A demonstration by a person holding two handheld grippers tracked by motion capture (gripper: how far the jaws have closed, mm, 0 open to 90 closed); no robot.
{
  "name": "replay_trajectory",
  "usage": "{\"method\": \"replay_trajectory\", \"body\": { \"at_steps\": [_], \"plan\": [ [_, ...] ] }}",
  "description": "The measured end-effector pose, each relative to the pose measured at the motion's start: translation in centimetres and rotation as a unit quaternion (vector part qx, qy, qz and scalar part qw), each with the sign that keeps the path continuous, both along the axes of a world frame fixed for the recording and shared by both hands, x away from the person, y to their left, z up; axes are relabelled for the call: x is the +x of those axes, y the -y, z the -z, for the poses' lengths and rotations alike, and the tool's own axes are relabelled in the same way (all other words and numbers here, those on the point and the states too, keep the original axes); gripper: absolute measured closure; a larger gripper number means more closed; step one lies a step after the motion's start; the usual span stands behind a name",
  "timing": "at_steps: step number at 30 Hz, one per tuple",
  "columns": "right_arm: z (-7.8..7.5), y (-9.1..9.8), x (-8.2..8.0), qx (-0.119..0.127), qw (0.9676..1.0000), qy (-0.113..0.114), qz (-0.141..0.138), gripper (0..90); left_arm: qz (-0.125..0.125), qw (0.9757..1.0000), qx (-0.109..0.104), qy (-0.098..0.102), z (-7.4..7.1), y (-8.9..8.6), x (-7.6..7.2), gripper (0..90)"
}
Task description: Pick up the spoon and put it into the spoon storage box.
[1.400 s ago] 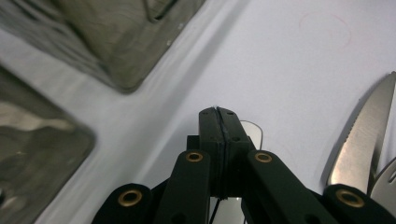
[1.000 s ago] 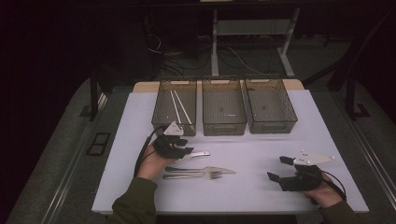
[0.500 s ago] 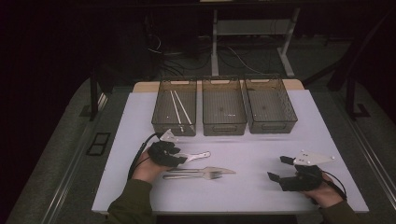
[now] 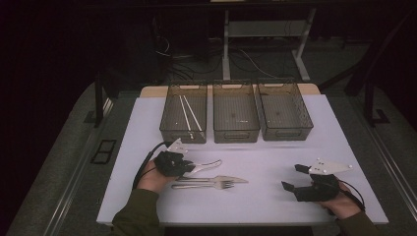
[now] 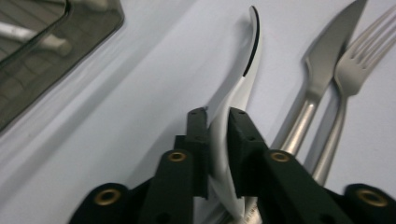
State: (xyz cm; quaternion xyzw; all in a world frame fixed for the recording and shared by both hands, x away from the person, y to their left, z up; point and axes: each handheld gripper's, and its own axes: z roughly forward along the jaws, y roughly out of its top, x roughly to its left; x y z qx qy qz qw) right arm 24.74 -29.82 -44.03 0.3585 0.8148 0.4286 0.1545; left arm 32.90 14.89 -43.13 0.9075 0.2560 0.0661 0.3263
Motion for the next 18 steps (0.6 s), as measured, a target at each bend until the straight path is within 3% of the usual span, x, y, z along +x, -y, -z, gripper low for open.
{"method": "replay_trajectory", "body": {
  "at_steps": [3,8,18],
  "plan": [
    [0.0,0.0,0.0,-0.001,1.0,0.0,-0.001,19.9,0.003,0.9999,0.011,0.004,-0.2,0.2,-0.1,80.0],
    [-0.1,-0.1,-0.1,0.001,1.0,0.002,-0.004,19.9,0.0,0.9999,0.01,0.005,-0.2,0.3,0.0,80.2],
    [-0.1,0.0,0.0,0.007,1.0,0.001,-0.006,18.3,0.002,0.9995,-0.017,0.025,-2.0,1.0,0.3,80.2]
  ]
}}
